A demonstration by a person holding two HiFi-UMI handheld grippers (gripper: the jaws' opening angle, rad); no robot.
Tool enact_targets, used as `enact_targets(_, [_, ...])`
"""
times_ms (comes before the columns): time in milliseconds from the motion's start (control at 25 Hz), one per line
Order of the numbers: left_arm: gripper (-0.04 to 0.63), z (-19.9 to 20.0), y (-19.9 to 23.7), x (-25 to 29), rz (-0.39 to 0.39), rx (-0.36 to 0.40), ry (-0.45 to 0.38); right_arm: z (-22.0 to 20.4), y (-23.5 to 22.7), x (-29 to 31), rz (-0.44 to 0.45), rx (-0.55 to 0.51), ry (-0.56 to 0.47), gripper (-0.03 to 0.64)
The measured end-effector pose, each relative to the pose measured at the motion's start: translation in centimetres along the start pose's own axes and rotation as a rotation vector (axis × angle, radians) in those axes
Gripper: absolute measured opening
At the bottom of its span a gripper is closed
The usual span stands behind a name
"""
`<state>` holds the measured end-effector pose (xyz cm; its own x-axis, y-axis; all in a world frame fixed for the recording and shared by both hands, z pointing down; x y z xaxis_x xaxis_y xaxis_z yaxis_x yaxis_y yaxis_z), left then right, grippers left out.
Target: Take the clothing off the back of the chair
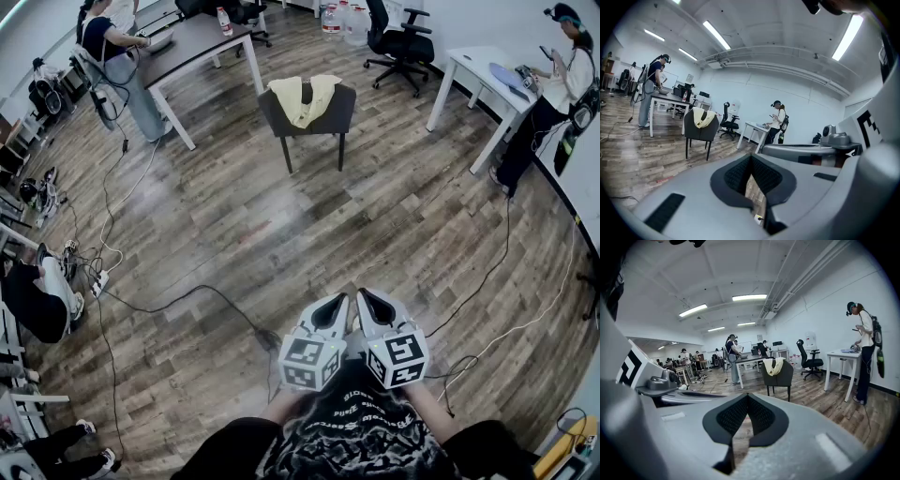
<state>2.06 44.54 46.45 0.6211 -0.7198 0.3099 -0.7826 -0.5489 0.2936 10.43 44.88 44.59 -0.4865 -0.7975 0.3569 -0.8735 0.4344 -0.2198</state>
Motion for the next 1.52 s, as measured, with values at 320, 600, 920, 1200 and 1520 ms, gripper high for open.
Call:
enact_targets(320, [0.009,-0.1,1.1,-0.3,0.024,-0.037,-0.01,0.1,0.6,0.9,0.009,-0.017,0.019,0.002])
enact_targets(600, [0.009,-0.6,2.0,0.0,0.032,-0.093,-0.009,-0.6,0.3,1.8,0.034,0.022,0.059,0.002])
enact_targets(920, [0.009,0.4,4.2,2.9,0.075,-0.125,0.017,0.4,-2.1,4.8,0.067,0.054,0.067,0.003])
enact_targets(1200, [0.009,2.5,6.4,7.0,0.107,-0.106,0.017,2.4,-5.2,9.2,0.109,0.046,0.09,0.003])
enact_targets(1520, [0.009,5.4,8.1,12.3,0.133,-0.077,0.047,5.0,-9.2,13.5,0.168,0.059,0.114,0.003])
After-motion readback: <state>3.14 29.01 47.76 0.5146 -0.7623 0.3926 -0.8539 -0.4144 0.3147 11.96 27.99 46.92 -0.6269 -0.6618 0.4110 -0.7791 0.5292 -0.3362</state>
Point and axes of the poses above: the fingertips, and each gripper's own axes: x forward along the fingers, y to its left, z out of its top, the point moved 5 cm from there along -x, backward along the fingers, and after that the axes turned 4 degrees about x, right-handed, at the moved point
